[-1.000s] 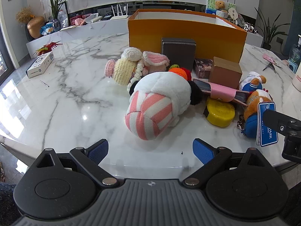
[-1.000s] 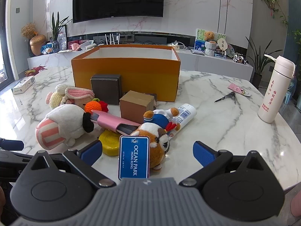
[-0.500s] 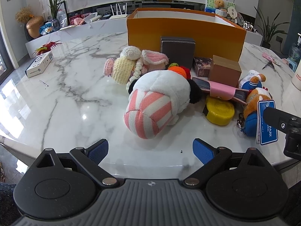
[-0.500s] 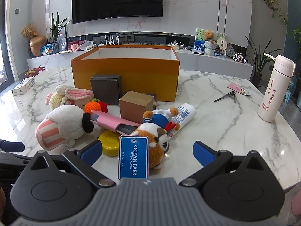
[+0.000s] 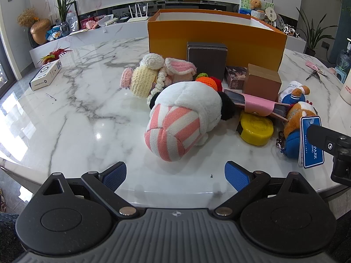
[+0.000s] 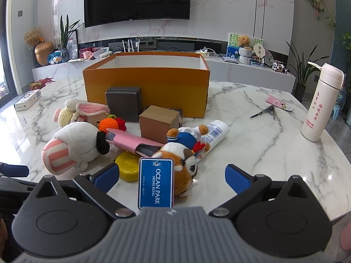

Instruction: Organize objects

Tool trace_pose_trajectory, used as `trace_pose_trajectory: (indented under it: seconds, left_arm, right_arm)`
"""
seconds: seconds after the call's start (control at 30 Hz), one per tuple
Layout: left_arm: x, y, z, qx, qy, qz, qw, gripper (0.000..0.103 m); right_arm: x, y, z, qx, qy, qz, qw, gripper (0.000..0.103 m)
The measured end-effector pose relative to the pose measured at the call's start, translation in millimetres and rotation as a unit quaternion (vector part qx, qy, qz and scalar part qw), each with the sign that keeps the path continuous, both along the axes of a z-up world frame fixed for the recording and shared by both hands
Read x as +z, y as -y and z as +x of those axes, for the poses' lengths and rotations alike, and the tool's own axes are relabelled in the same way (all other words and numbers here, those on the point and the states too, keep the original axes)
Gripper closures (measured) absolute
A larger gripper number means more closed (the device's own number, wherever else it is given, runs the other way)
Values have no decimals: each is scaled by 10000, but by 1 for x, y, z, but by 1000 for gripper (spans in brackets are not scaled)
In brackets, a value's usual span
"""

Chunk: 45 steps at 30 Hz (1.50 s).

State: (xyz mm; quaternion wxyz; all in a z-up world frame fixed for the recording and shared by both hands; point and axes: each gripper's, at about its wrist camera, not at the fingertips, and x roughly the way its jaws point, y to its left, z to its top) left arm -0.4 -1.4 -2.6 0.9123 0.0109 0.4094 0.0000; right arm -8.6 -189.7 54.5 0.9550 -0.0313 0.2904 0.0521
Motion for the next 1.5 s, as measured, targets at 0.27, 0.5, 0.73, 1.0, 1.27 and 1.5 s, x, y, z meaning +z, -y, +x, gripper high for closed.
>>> trace_pose_trajectory:
  seconds: [0.27,0.5,0.73,1.0,1.27,1.5]
  left_arm:
    - [0,0,0,-1,-2,-2,10000,0]
    - [0,0,0,-1,-4,-10,10000,0]
    - [3,-4,1,-9,118,5,9999,0]
    - [13,-3,20,-455,313,43,9985,0]
    - [8,6,55,-755,119,-177,9969,0]
    - [-10,6,70,-657,-125,-216,9975,0]
  right_arm:
    - [0,0,-1,2,-13,15,10000,1]
    - [-1,0,0,-1,-30,30,10000,1]
    - [0,3,0,-58,-33,98,9999,1]
    - [0,9,3,-112,-90,190,9997,1]
    - [-3,7,27,-219,-198,195,9994,1]
    - [-12,11,56,-448,-559,445,9964,1]
